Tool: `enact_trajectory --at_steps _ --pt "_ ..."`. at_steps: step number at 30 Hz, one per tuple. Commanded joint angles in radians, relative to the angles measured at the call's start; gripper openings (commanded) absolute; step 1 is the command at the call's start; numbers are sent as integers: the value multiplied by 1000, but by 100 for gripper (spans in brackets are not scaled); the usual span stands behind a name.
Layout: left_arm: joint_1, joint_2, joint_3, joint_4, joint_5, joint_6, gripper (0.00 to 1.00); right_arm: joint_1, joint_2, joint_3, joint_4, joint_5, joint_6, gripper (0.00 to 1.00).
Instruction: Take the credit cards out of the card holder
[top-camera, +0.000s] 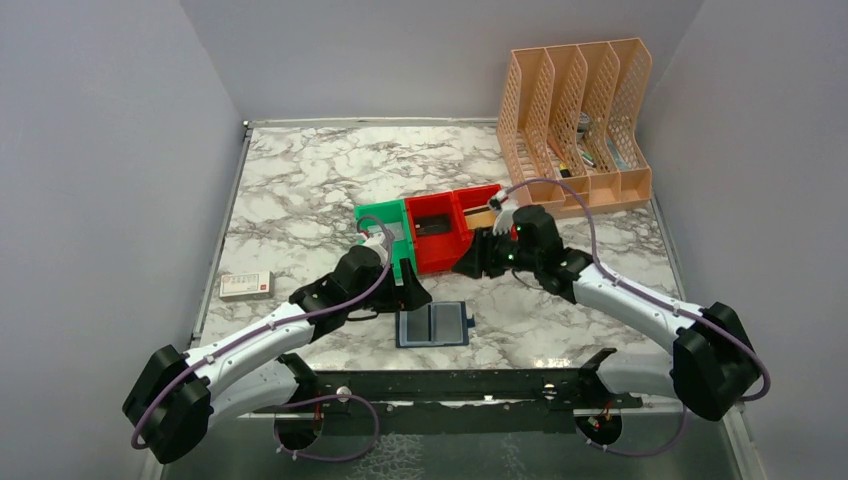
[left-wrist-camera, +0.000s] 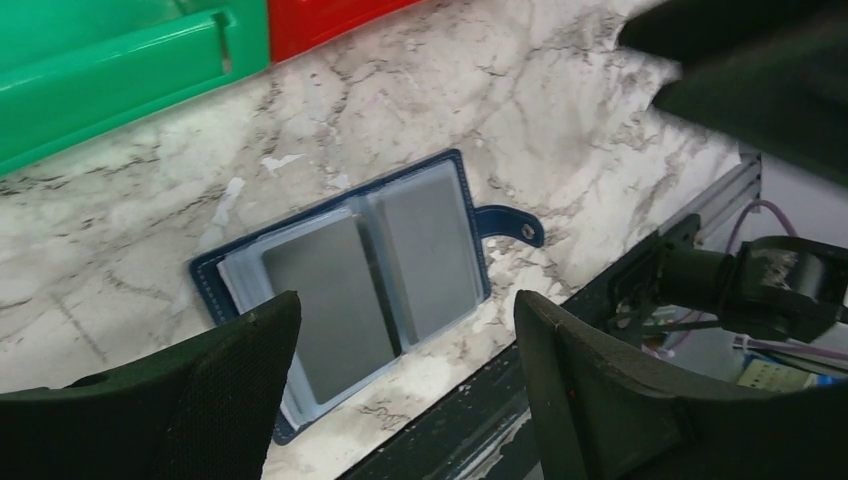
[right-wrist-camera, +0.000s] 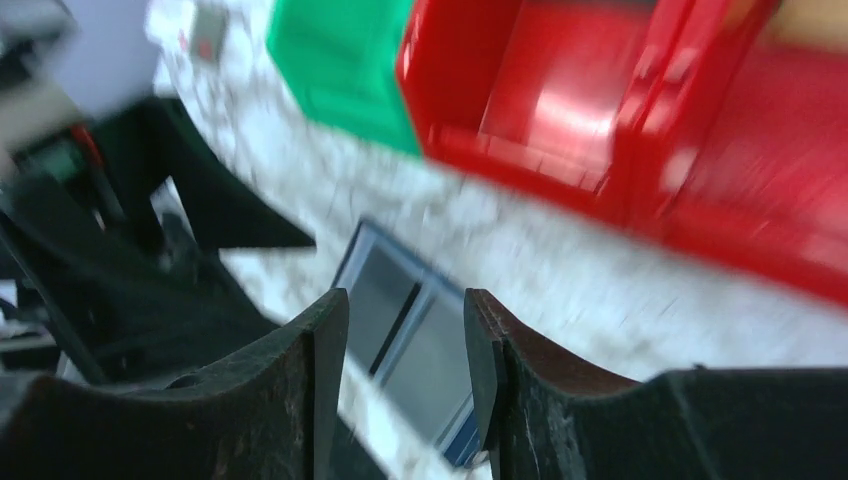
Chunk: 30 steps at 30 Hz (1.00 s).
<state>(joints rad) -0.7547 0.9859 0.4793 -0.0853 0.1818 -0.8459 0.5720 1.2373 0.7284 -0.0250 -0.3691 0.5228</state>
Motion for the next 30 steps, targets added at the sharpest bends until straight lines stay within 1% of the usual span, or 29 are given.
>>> enact_trajectory --at_steps 1,4,8,10,13,17,21,26,30 --pt "-2 0 26 -106 -115 2 79 122 -41 -49 -161 88 162 45" --pt "-2 -3 32 -139 -142 1 77 188 -50 -67 -195 144 183 44" --pt "-2 14 28 -139 -136 -4 74 270 -6 -61 -211 139 191 44" --pt "-2 33 28 -134 -124 -3 69 290 24 -69 -172 96 201 43" --pt "-2 50 28 -122 -99 2 58 293 67 -94 -83 33 242 42" --pt "-2 63 22 -112 -65 14 51 293 115 -103 14 -21 283 41" --pt "-2 80 12 -96 -35 19 47 292 173 -113 82 -33 329 38" --pt "-2 107 10 -85 -6 28 46 293 232 -117 140 -49 368 36" --pt "-2 129 9 -82 2 24 46 293 244 -137 160 -7 410 34"
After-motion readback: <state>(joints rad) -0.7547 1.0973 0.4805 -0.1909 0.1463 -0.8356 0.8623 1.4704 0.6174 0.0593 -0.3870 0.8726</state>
